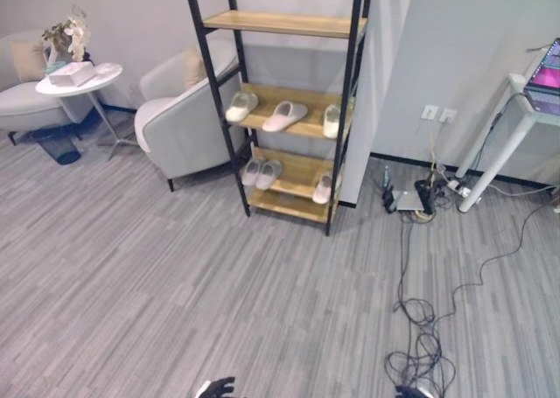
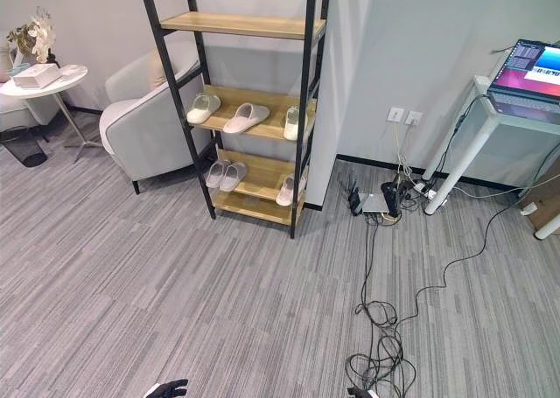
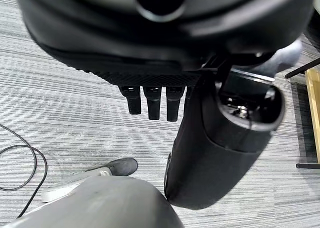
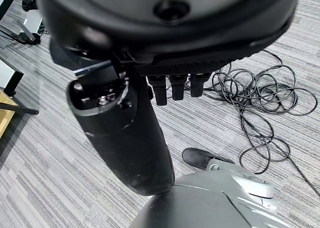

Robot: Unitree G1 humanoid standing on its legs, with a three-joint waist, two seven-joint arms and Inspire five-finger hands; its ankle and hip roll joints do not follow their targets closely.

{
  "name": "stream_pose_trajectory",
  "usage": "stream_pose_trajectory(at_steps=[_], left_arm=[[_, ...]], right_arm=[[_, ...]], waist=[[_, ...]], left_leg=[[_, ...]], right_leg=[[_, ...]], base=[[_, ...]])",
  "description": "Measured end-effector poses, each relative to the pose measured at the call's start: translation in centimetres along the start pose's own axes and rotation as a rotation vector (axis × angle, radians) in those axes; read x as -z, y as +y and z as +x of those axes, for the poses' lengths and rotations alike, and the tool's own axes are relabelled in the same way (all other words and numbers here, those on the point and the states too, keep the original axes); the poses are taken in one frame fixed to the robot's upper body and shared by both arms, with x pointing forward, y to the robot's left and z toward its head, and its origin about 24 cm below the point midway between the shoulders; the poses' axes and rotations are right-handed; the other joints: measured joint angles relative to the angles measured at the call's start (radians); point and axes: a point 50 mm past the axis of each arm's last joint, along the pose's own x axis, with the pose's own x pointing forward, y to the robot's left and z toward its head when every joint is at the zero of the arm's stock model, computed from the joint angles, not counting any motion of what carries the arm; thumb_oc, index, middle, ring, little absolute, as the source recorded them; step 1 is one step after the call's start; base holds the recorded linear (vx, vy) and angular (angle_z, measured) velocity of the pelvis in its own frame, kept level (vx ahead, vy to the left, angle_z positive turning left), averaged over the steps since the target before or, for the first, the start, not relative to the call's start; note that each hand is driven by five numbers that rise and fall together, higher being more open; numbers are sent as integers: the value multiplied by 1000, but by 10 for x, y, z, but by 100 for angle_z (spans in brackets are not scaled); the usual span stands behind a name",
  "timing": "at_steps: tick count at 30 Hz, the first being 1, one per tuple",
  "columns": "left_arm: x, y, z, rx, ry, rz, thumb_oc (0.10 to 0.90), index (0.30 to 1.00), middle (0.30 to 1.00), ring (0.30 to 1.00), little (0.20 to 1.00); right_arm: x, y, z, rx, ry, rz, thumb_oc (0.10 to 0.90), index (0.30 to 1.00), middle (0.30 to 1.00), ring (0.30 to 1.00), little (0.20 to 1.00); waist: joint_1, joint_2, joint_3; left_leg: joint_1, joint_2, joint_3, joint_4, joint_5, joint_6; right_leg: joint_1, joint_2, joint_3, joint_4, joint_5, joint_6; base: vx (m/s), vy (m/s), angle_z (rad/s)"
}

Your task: Arrange the slippers neatly on the shoe rack.

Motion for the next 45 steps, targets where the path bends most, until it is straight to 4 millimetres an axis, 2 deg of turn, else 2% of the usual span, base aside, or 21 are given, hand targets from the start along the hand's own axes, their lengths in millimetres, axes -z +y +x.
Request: stream_pose_trajectory(at_steps=[17,22,27,28,29,31,33,34,38,41,42,43,44,45], left_arm=[[-3,0,1,4,-6,18,800,900,900,900,900],[-9,-1,2,9,-20,31,800,900,900,900,900],[-18,0,4,6,-39,33,800,900,900,900,900],[-22,3,5,-1,-50,29,800,900,900,900,900],[-34,8,6,-16,-82,16,800,900,900,900,900],[-41,10,7,-37,-100,6,800,900,900,900,900],[-42,10,8,-39,-101,-4,800,900,900,900,900],[-43,11,8,-39,-104,-1,800,900,900,900,900],[-47,12,8,-41,-111,-5,800,900,900,900,900],[-48,11,8,-41,-116,-24,800,900,900,900,900],[-44,5,8,-30,-104,-36,800,900,900,900,900],[-42,6,8,-33,-99,-34,800,900,900,900,900],[-41,10,8,-42,-96,-31,800,900,900,900,900],[-40,14,8,-51,-92,-25,800,900,900,900,900]], right_arm=[[1,0,0,-1,4,0,800,900,900,900,900],[-2,-1,0,4,-2,-2,800,900,900,900,900],[-9,-3,2,7,-19,-5,800,900,900,900,900],[-14,-3,3,7,-27,-5,800,900,900,900,900],[-16,-3,3,7,-31,-6,800,900,900,900,900],[-18,-5,4,13,-31,-10,800,900,900,900,900],[-23,-5,4,12,-46,-19,800,900,900,900,900],[-23,-4,4,10,-45,-26,800,900,900,900,900],[-20,-4,4,9,-34,-26,800,900,900,900,900],[-24,-7,5,15,-43,-28,800,900,900,900,900],[-23,-11,5,26,-41,-33,800,900,900,900,900],[-21,-8,4,17,-38,-33,800,900,900,900,900],[-23,-6,4,12,-44,-33,800,900,900,900,900],[-24,-3,5,2,-50,-33,800,900,900,900,900]], waist=[[-3,2,8],[-4,13,37],[-11,15,65],[-7,8,83],[-4,-9,100],[10,-31,114],[2,-37,120],[0,-38,121],[5,-43,124],[12,-35,124],[12,6,115],[14,-8,111],[18,-20,108],[21,-38,107]], left_leg=[[-2,7,-5,0,2,-7],[-6,15,-9,4,5,-15],[-46,26,-33,56,-5,-43],[-84,27,-45,122,-15,-59],[-127,10,-58,192,-3,-81],[-164,-3,-66,247,21,-115],[-184,-7,-58,291,2,-106],[-183,-7,-54,281,-18,-87],[-216,-13,-36,196,-10,-80],[-235,-14,-27,113,19,-78],[-206,5,-23,74,55,-60],[-184,-12,2,70,80,-9],[-177,-22,9,67,71,2],[-168,-43,24,68,64,17]], right_leg=[[0,7,-4,0,-7,4],[-4,15,-5,4,-8,-1],[-10,34,-5,8,-16,-21],[-14,42,17,8,-27,-36],[-19,28,23,10,-27,-48],[-16,16,22,16,-24,-64],[0,13,15,8,-21,-83],[7,13,9,4,-25,-86],[15,5,-6,8,-42,-88],[24,-8,3,8,-65,-63],[47,7,22,9,-83,-31],[51,-10,49,24,-103,-12],[47,-27,58,37,-116,-8],[42,-46,68,63,-133,17]], base=[[6,-49,1],[-17,-61,1],[-5,-60,13],[15,-30,27],[55,-21,28],[121,-14,13],[200,29,5],[118,36,8],[220,87,18],[158,107,-13],[221,172,-46],[193,148,-49],[190,146,-35],[166,142,-23]])
